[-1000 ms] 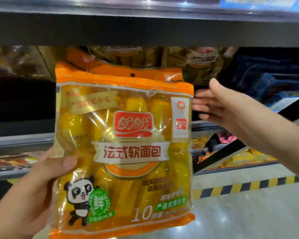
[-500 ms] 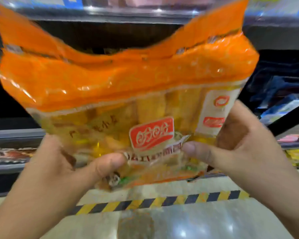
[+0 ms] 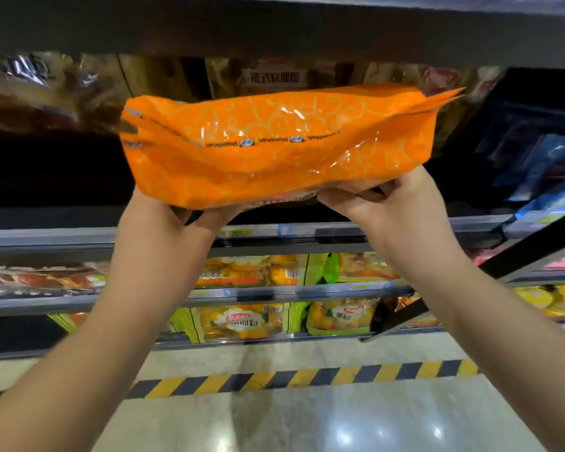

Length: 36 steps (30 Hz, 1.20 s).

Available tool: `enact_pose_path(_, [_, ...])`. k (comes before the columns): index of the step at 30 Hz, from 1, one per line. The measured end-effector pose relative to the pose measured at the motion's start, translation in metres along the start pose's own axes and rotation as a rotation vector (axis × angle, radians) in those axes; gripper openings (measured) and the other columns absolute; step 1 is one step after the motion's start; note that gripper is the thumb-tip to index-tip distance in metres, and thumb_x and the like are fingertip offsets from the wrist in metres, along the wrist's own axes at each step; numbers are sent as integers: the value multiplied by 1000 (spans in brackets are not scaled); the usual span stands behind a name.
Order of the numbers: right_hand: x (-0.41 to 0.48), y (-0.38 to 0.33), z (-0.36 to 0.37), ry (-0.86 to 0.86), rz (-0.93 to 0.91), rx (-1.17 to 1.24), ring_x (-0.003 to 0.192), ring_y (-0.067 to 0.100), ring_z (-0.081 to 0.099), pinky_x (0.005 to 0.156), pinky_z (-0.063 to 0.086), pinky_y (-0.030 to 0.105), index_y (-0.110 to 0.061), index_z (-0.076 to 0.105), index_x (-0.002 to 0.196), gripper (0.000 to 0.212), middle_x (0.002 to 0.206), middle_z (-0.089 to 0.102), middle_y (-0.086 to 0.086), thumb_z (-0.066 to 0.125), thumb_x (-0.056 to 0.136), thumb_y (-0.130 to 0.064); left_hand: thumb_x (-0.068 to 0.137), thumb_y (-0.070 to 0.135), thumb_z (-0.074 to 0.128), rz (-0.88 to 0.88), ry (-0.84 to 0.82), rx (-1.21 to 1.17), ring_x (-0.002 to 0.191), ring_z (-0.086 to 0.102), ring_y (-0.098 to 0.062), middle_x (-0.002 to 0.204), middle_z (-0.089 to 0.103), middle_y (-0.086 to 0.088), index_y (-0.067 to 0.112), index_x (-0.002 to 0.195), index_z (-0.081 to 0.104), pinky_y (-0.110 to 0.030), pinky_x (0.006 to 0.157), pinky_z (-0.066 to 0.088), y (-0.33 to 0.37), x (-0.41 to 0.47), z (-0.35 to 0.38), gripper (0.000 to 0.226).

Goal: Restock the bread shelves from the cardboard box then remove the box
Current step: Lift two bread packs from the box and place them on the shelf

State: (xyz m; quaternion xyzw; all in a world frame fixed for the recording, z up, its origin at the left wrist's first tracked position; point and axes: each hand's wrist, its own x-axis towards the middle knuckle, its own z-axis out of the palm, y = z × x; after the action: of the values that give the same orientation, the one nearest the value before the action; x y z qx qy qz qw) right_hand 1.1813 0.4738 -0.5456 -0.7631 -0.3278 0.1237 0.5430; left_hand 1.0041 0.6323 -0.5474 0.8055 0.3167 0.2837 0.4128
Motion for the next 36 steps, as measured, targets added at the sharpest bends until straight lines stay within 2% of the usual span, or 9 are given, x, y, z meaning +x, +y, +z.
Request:
enact_pose_path(5, [14,10,1,6,48,6,119,2,62,100,54,26,-27,55,132,61,126,67,-15,87,80,-33,87,46,76,-51,-10,-44,117,58,10,130,63,25,35,144,47,6,75,42,-13,22,2,65])
enact_pose_path(9, [32,17,7,21,137,-6,113,1,64,101,51,24,-26,51,128,45,121,69,-12,72,92,-43,94,50,67,-147,51,-109,100,57,21,114,63,28,35,134,44,0,76,39,-19,43,5,48])
enact_pose_path(13, [47,26,12,41,148,-36,113,7,65,100,52,26,-39,50,116,29,116,68,-6,70,95,-38,83,71,65,-182,87,-131,110,67,-7,113,71,21,34,126,56,-32,99,51,-35,70,7,57])
enact_pose_path(17, [50,27,13,32,206,-133,113,10,66,98,55,29,-28,49,132,50,121,68,-4,75,91,-40,72,77,72,-180,-2,-76,114,67,-3,117,72,23,40,131,58,-37,106,49,-46,80,3,71])
enact_pose_path(24, [55,25,17,-1,308,-278,99,9,60,77,41,19,-24,48,140,48,101,60,-13,58,100,-49,73,78,63,-258,-40,-30,114,67,-19,113,70,19,63,99,63,-48,102,52,-37,85,14,30])
enact_pose_path(27, [69,26,21,33,308,-303,103,21,62,74,41,26,-27,54,134,41,103,68,-3,57,100,-49,78,72,66,-289,-3,-46,111,69,-31,100,73,14,54,93,69,-55,100,54,-29,99,22,24])
enact_pose_path(30, [84,29,24,32,328,-361,111,28,62,82,40,27,-31,48,141,47,119,69,1,57,99,-51,96,58,61,-287,25,55,127,60,-26,134,67,5,31,138,58,-34,107,48,-22,109,36,50])
enact_pose_path(33, [93,28,23,12,368,-376,116,29,60,84,39,28,-34,39,147,52,134,63,1,56,100,-49,100,42,61,-257,-9,78,99,56,-3,123,55,19,30,144,41,2,68,36,-20,113,47,50])
enact_pose_path(36, [96,32,16,-7,402,-390,114,27,60,83,38,26,-39,38,146,49,136,63,-4,54,101,-49,99,40,63,-249,-17,88,93,51,-3,111,54,18,31,141,44,-12,74,38,-19,112,49,47])
